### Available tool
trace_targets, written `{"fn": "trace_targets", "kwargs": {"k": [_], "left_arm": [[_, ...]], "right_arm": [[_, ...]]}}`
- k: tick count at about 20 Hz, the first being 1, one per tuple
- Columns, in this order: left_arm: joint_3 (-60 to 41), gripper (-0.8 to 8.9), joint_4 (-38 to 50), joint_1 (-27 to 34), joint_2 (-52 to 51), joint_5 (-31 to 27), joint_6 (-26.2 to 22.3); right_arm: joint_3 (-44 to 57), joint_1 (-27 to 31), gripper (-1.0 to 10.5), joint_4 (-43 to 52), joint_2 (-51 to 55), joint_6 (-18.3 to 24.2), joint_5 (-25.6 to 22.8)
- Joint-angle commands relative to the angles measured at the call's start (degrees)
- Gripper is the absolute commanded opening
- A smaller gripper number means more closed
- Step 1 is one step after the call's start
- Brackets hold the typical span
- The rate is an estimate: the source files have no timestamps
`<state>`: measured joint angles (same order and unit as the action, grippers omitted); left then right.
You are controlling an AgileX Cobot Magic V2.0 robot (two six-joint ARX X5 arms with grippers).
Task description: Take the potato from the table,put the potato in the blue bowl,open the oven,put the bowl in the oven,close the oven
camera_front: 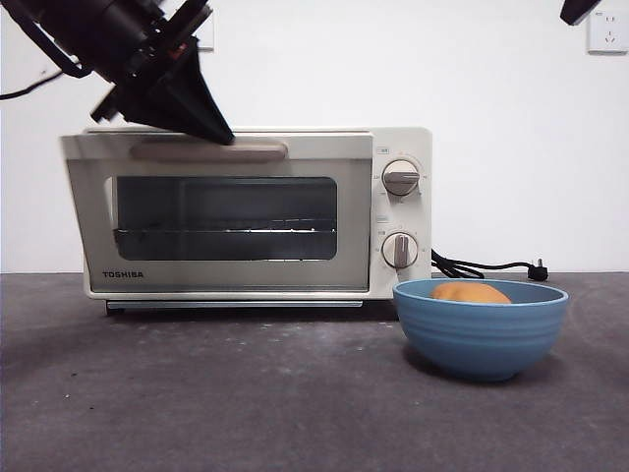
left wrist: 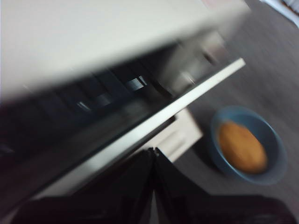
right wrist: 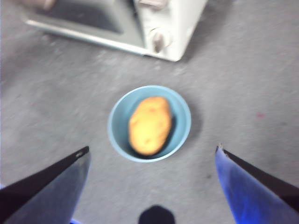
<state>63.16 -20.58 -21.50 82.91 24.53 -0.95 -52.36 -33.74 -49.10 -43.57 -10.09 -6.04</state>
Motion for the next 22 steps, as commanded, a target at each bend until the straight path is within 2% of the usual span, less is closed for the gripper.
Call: {"fn": "trace_targets", "kwargs": {"k": [1, 7, 10, 13, 18, 22], "left_arm": [[-2.0, -0.08, -7.2, -1.1, 2.3, -2.0, -0.9], [-2.0, -0.08, -14.7, -3.7, 2.3, -2.0, -0.8], [-2.0, -0.08, -18.1, -5.1, 2.1, -2.0, -1.0], [-2.0, -0.08, -16.9, -6.0, 0.6, -2.3, -0.7], [-2.0, -0.08, -14.2, -6.3, -7.4, -7.8, 0.4], [-2.0, -0.08, -14.4, -6.3, -18.4, -9.5, 1.4]], "right_arm": [[0.5, 0.0, 4.4, 0.7, 0.1, -0.4, -0.4], [0.5, 0.0, 4.4, 0.5, 0.1, -0.6, -0.5], [0.5, 0.0, 4.4, -1.2, 0.1, -1.1, -3.2], [0.5, 0.4, 4.4, -2.6, -0.7, -2.1, -3.5], [0.5, 2.6, 4.4, -2.3, -3.1, -2.8, -3.3], [0.5, 5.9, 4.4, -0.4, -8.4, -2.8, -2.0]]}}
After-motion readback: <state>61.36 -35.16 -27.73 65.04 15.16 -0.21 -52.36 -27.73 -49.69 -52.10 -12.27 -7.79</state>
